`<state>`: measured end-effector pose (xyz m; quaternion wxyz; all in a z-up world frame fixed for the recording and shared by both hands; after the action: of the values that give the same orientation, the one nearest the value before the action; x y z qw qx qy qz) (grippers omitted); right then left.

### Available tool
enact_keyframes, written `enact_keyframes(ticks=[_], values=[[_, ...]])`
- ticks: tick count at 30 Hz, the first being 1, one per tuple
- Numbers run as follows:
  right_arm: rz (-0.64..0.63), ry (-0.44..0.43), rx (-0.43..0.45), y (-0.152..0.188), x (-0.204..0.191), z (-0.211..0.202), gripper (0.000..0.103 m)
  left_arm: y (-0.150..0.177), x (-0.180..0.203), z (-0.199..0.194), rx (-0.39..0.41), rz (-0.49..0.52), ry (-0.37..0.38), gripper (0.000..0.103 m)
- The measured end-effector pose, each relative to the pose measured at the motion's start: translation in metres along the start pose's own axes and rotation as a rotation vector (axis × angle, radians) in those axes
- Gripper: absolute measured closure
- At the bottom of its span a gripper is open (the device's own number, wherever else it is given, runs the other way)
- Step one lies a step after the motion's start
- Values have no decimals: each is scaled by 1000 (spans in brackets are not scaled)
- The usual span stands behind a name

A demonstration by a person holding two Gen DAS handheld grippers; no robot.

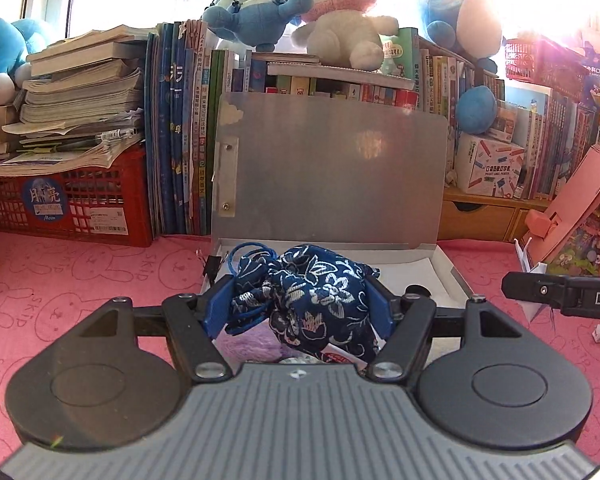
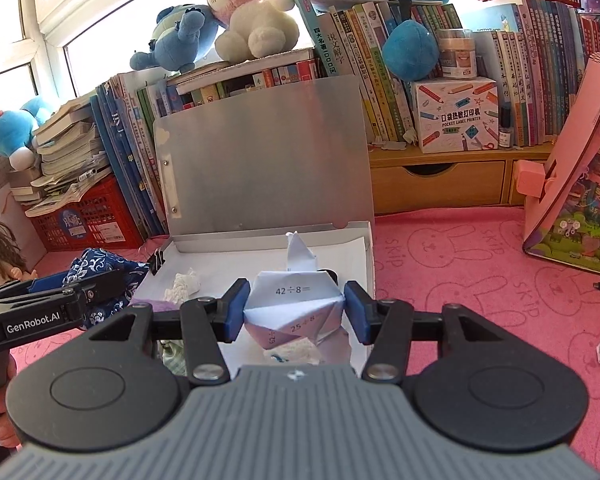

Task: Organize objects
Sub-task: 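Carry the blue floral pouch and folded paper over the silver box with both grippers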

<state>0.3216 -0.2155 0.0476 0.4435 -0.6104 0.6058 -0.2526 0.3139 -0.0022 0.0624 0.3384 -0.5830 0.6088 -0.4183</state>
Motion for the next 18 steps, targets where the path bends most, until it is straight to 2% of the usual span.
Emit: enact_keyframes(ticks=[5,10,18], values=[[51,-16,-19,-15,9,31,46,-5,3,35,-18,33,-10,31],[71,-8,-54,-17,16,63,46,-4,-3,70,-49,3,-5,31],[71,44,-100,-13,25,103,46,5,-9,110,-100,9,-26,30]])
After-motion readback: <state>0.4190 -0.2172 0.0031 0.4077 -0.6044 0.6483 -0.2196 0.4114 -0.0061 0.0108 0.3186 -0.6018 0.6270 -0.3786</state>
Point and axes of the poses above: each gripper's, at about its wrist camera, not at the fingertips, and z roughly the way its jaws point, x to its right, y to its underside, the point moved 5 cm from there along z, roughly the way its jaws point, and after that the axes turned 3 degrees about x, right-handed, at the moved point
